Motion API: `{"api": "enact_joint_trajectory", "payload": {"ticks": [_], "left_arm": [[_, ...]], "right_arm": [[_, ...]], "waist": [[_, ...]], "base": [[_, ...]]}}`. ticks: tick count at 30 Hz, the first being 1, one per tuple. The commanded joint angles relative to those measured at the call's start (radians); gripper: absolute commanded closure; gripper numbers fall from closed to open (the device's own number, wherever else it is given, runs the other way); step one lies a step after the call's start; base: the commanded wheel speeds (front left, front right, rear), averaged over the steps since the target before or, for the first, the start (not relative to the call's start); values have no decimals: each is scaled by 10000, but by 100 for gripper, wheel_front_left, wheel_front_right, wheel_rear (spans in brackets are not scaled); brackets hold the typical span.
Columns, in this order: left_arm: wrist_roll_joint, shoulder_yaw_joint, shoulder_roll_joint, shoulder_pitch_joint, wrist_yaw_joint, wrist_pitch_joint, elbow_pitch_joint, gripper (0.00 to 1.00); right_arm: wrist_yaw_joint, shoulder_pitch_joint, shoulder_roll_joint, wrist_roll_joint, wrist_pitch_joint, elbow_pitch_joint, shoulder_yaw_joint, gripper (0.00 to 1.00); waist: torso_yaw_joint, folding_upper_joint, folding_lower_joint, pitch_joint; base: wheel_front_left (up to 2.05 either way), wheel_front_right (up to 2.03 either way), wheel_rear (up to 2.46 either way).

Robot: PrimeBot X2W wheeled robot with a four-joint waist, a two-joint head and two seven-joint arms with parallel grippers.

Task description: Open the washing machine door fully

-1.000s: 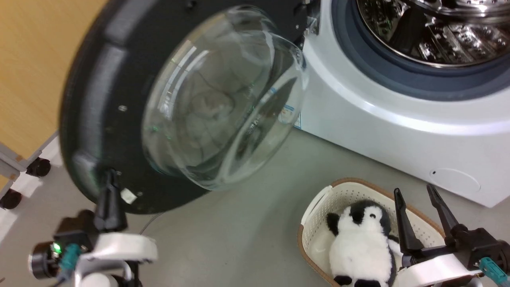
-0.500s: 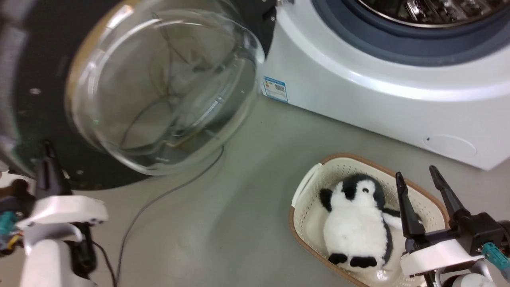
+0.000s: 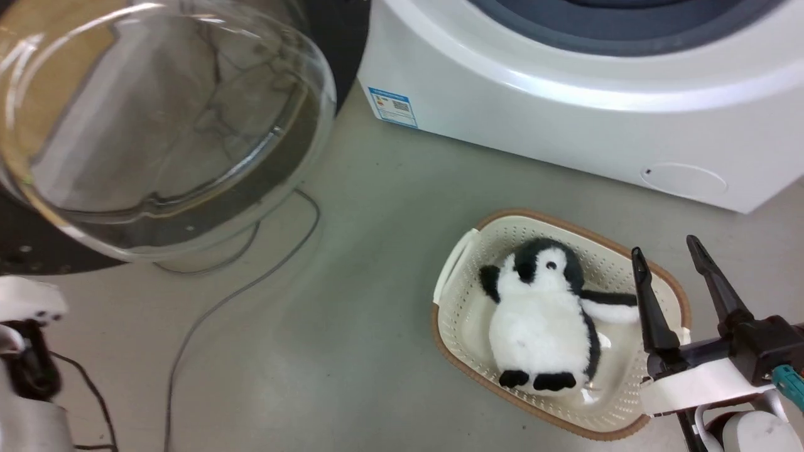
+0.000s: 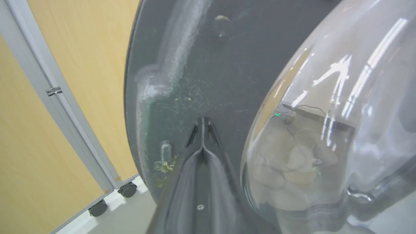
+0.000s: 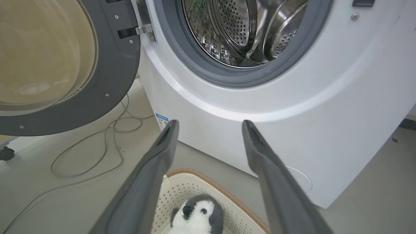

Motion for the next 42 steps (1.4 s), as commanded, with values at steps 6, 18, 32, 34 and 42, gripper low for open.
{"api": "enact_joint_trajectory", "payload": {"ticks": [6,18,32,34,42], "left_arm": [[121,398,479,-664,-256,-44,781,100],[477,981,262,-513,-636,-44,1029,100],[1308,327,-812,872,-1280,-44,-1011,100],[1409,44,-931,1114,-1337,-44,-1340,100],[1527,-1102,-1394,2318,-1435,-44,-2386,100]], "right_arm": [[8,-177,-62,-136,-44,-93,-121,0],[8,-132,136,-108,-44,-91,-237,0],[8,572,434,44,-44,-164,-597,0],[8,700,444,121,-44,-208,-649,0],[8,1238,451,647,-44,-436,-811,0]], "waist": [[-245,0,-1,225],[-459,0,-1,-241],[-662,0,-1,-2179],[-748,0,-1,-2469],[-1208,0,-1,-3441]], "base": [[0,0,0],[0,0,0],[0,0,0],[0,0,0],[0,0,0]]}}
